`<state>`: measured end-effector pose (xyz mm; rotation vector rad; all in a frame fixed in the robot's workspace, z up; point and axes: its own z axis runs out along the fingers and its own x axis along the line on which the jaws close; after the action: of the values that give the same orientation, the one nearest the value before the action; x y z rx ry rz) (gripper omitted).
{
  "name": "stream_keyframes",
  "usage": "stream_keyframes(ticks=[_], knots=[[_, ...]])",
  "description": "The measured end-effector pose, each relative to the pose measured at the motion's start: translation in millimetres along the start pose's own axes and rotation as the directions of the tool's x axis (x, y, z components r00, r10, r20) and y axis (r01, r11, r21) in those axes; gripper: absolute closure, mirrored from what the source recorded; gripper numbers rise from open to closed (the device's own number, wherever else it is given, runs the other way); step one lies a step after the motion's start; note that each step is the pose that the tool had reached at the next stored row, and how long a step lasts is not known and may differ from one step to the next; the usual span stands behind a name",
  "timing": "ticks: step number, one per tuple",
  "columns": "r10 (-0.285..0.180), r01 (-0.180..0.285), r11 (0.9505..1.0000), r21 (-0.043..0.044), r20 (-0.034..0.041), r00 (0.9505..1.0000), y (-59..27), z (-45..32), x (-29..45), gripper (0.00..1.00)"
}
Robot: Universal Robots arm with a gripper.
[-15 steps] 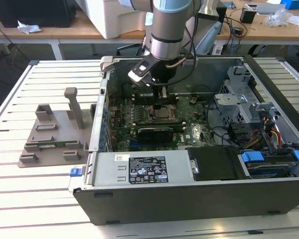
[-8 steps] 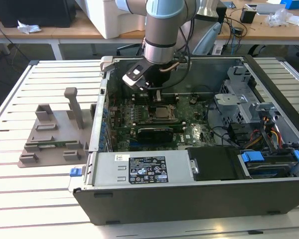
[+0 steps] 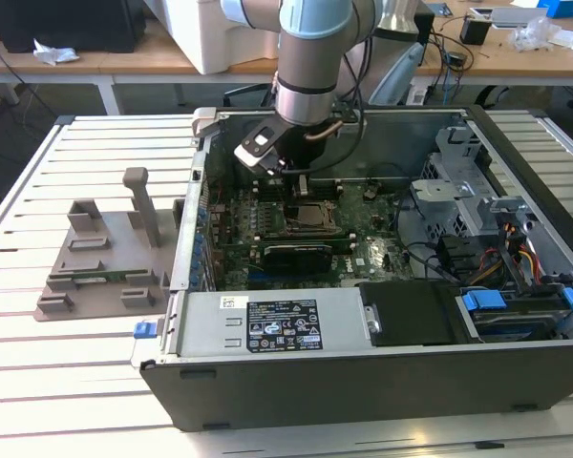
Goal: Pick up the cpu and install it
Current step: 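Close the cpu cover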
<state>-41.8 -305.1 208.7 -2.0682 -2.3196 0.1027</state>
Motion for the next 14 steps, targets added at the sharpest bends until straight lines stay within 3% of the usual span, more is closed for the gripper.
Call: stream_keyframes(ticks=[2, 3, 6, 9, 11, 14], knots=[[0.000, 0.000, 1.0000, 0.0006, -0.0006, 1.0000, 3.9, -3.0, -0.5, 0.89], [0.000, 0.000, 0.9999, 0.0118, -0.0017, 1.0000, 15.8, -4.0, -1.9, 0.89], [-0.001, 0.001, 0.9997, 0.0263, -0.0030, 1.0000, 33.4, -5.4, -4.0, 0.89], [0.000, 0.000, 0.9996, 0.0266, -0.0008, 1.0000, 34.3, -16.8, -4.4, 0.89], [0.000, 0.000, 0.9996, 0.0267, 0.0003, 1.0000, 33.2, -31.4, -4.7, 0.89], [0.000, 0.000, 0.9996, 0.0268, 0.0017, 1.0000, 32.2, -45.9, -5.0, 0.89]])
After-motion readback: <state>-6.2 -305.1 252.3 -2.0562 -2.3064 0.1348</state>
